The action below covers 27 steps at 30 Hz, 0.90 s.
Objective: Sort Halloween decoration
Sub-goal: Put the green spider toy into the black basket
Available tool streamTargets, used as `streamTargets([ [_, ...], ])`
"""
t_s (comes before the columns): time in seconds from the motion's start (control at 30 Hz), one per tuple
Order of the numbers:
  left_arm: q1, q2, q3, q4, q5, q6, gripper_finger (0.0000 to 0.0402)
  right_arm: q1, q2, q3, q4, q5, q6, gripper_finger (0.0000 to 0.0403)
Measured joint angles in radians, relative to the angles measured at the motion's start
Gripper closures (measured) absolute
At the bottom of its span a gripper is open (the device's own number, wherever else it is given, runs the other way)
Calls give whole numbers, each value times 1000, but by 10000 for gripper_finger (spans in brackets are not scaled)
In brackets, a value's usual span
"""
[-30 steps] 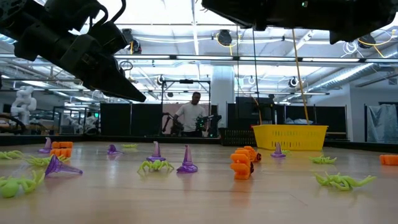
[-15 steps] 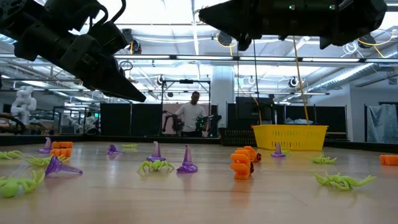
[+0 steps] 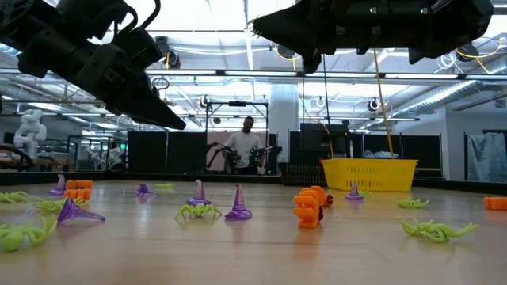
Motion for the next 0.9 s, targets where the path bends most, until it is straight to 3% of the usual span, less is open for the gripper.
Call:
streamTargets([
  [0.63, 0, 0, 0, 0, 0, 0, 274, -14, 0, 0, -25, 11, -89, 399],
  [0.9, 1, 0, 0, 3, 0, 0, 274, -26, 0, 0, -76, 229, -9, 399],
])
